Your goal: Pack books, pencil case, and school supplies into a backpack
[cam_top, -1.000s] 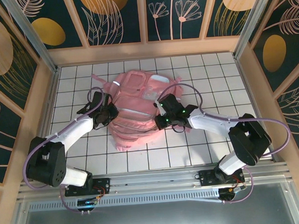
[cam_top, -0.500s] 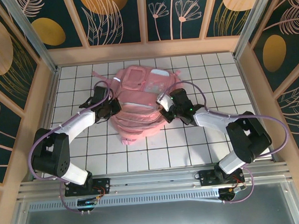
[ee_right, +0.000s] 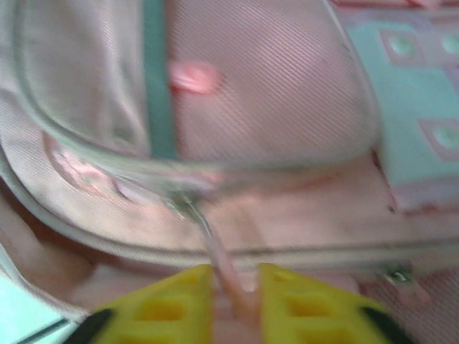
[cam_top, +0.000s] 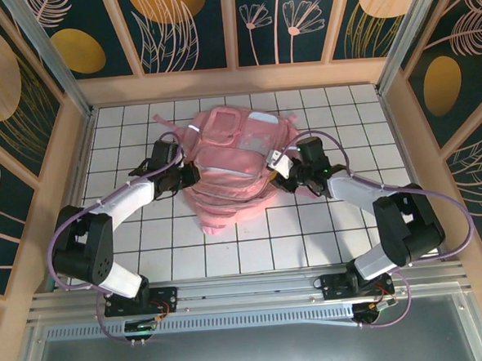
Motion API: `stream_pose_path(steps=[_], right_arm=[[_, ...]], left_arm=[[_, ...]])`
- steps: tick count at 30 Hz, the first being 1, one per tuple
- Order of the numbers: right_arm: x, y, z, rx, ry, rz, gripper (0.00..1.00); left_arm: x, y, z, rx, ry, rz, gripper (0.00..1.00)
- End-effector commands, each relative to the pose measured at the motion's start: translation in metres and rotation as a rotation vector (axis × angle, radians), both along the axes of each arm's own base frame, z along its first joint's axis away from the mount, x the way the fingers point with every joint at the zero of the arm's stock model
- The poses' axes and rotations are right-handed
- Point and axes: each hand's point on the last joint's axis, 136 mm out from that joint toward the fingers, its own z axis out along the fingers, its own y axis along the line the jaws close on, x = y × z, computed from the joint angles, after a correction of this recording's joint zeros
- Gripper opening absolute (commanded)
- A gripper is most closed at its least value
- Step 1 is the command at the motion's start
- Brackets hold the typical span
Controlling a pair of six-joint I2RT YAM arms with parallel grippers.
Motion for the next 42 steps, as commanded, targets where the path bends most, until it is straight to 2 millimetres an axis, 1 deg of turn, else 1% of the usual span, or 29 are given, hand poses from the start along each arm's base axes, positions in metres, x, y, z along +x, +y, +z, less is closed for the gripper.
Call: stream_pose_path(steps=[1, 2, 3, 4, 5, 6, 7, 8, 10, 12, 13, 14, 15, 18, 19, 20, 23, 25, 26, 27, 28, 29, 30, 31, 32, 33, 34, 36, 42], right_arm=[[0.012, -0.017, 0.029, 0.092, -0.025, -0.122, 0.62], [0.013, -0.019, 0.042, 0.151, -0.041, -0.152, 0.64], [0.014, -0.023, 0.057, 0.208, -0.065, -0.185, 0.97], [0.017, -0.029, 0.07, 0.255, -0.095, -0.231, 0.99], [0.02, -0.041, 0.082, 0.305, -0.134, -0.296, 0.99], [0.022, -0.055, 0.098, 0.352, -0.195, -0.359, 0.99], [0.024, -0.069, 0.109, 0.391, -0.242, -0.432, 0.99], [0.025, -0.088, 0.12, 0.433, -0.297, -0.524, 0.99], [0.023, -0.129, 0.133, 0.507, -0.389, -0.713, 0.99], [0.016, -0.172, 0.137, 0.567, -0.461, -0.921, 0.99], [0.011, -0.193, 0.13, 0.579, -0.487, -1.017, 0.99], [0.005, -0.209, 0.124, 0.589, -0.5, -1.081, 0.99], [0.002, -0.218, 0.115, 0.593, -0.499, -1.109, 0.99], [-0.003, -0.227, 0.084, 0.574, -0.463, -1.128, 0.99], [-0.004, -0.226, 0.075, 0.566, -0.457, -1.122, 0.99], [-0.004, -0.223, 0.071, 0.577, -0.467, -1.1, 0.99], [0.002, -0.221, 0.065, 0.619, -0.498, -1.077, 0.99], [0.013, -0.215, 0.063, 0.609, -0.526, -1.035, 0.99], [0.022, -0.213, 0.059, 0.583, -0.519, -1.015, 0.99], [0.03, -0.216, 0.05, 0.568, -0.485, -1.044, 0.99], [0.034, -0.219, 0.041, 0.571, -0.465, -1.056, 0.99], [0.035, -0.222, 0.038, 0.587, -0.479, -1.059, 0.99], [0.034, -0.223, 0.041, 0.601, -0.497, -1.059, 0.99], [0.036, -0.223, 0.032, 0.572, -0.442, -1.073, 0.99], [0.04, -0.222, 0.032, 0.561, -0.444, -1.067, 0.99], [0.04, -0.223, 0.034, 0.569, -0.457, -1.066, 0.99], [0.041, -0.232, 0.031, 0.567, -0.446, -1.128, 0.99], [0.041, -0.249, 0.031, 0.574, -0.466, -1.233, 0.99], [0.041, -0.25, 0.031, 0.576, -0.464, -1.24, 0.99]], left_arm=[[-0.007, 0.005, 0.021, -0.032, -0.006, -0.039, 0.47], [-0.003, 0.005, 0.04, -0.051, -0.045, -0.017, 0.53], [0.003, 0.008, 0.06, -0.049, -0.095, 0.011, 0.73], [0.005, 0.013, 0.075, -0.036, -0.14, 0.023, 0.83], [0.01, 0.017, 0.1, -0.014, -0.215, 0.03, 0.97], [0.012, 0.024, 0.117, 0.03, -0.283, 0.03, 0.99], [0.014, 0.033, 0.128, 0.091, -0.341, 0.03, 0.99], [0.015, 0.048, 0.135, 0.177, -0.401, 0.057, 0.99], [0.011, 0.078, 0.132, 0.353, -0.51, 0.104, 0.99], [0.003, 0.095, 0.125, 0.486, -0.664, 0.095, 0.99], [-0.001, 0.101, 0.123, 0.521, -0.761, 0.116, 0.99], [-0.006, 0.112, 0.121, 0.54, -0.835, 0.172, 0.99], [-0.009, 0.119, 0.116, 0.553, -0.874, 0.197, 0.99], [-0.01, 0.127, 0.088, 0.64, -0.9, 0.141, 0.99], [-0.008, 0.129, 0.078, 0.666, -0.893, 0.139, 0.99], [-0.007, 0.132, 0.075, 0.67, -0.905, 0.165, 0.99], [-0.008, 0.145, 0.067, 0.641, -0.961, 0.252, 0.99], [-0.003, 0.152, 0.071, 0.617, -0.97, 0.31, 0.99], [0.003, 0.151, 0.07, 0.572, -0.966, 0.295, 0.99], [0.005, 0.149, 0.067, 0.547, -0.97, 0.266, 0.99], [0.006, 0.153, 0.065, 0.54, -0.971, 0.291, 0.99], [0.004, 0.162, 0.066, 0.528, -0.97, 0.338, 0.99], [0.0, 0.166, 0.064, 0.507, -0.974, 0.344, 0.99], [-0.006, 0.166, 0.062, 0.489, -1.001, 0.334, 0.99], [-0.007, 0.165, 0.065, 0.48, -1.042, 0.342, 0.99], [-0.004, 0.167, 0.064, 0.484, -1.037, 0.357, 0.99], [0.004, 0.171, 0.055, 0.489, -0.968, 0.354, 0.99], [0.011, 0.168, 0.053, 0.468, -0.962, 0.326, 0.99], [0.013, 0.17, 0.051, 0.456, -0.943, 0.312, 0.99]])
